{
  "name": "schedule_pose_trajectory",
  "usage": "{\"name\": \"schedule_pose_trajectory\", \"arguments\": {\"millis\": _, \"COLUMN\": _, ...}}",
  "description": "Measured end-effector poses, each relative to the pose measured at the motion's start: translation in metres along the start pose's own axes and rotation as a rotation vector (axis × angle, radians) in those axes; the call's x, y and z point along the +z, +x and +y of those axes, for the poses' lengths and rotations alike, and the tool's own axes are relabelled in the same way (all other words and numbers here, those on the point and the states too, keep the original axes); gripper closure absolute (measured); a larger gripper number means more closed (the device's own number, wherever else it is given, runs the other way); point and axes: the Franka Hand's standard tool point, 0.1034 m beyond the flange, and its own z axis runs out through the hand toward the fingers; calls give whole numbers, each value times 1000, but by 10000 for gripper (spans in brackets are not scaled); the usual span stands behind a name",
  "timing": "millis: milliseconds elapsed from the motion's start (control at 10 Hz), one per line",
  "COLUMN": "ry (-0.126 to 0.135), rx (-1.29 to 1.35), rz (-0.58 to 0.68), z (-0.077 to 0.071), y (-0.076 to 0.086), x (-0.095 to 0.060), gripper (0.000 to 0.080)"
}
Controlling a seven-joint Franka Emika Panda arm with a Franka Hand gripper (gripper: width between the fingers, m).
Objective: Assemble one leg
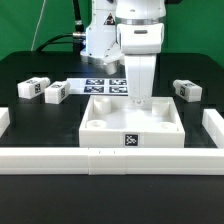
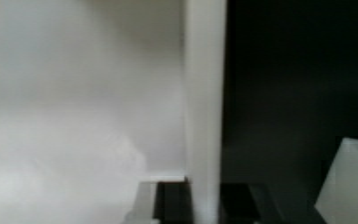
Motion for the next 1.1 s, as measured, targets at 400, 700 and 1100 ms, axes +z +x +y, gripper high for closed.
{"name": "schedule_pose_trajectory", "arguments": {"millis": 400, "ry": -2, "rx": -12, "rz": 2, "z": 2, "y": 6, "x": 1, "gripper": 741}}
{"name": "schedule_pose_trajectory", "arguments": {"millis": 700, "ry": -21, "rx": -35, "rz": 17, "z": 16, "y": 32, "x": 0, "gripper": 741}}
{"name": "schedule_pose_trajectory", "arguments": {"millis": 1100, "ry": -32, "rx": -28, "rz": 26, "z": 24, "y": 52, "x": 1, "gripper": 741}}
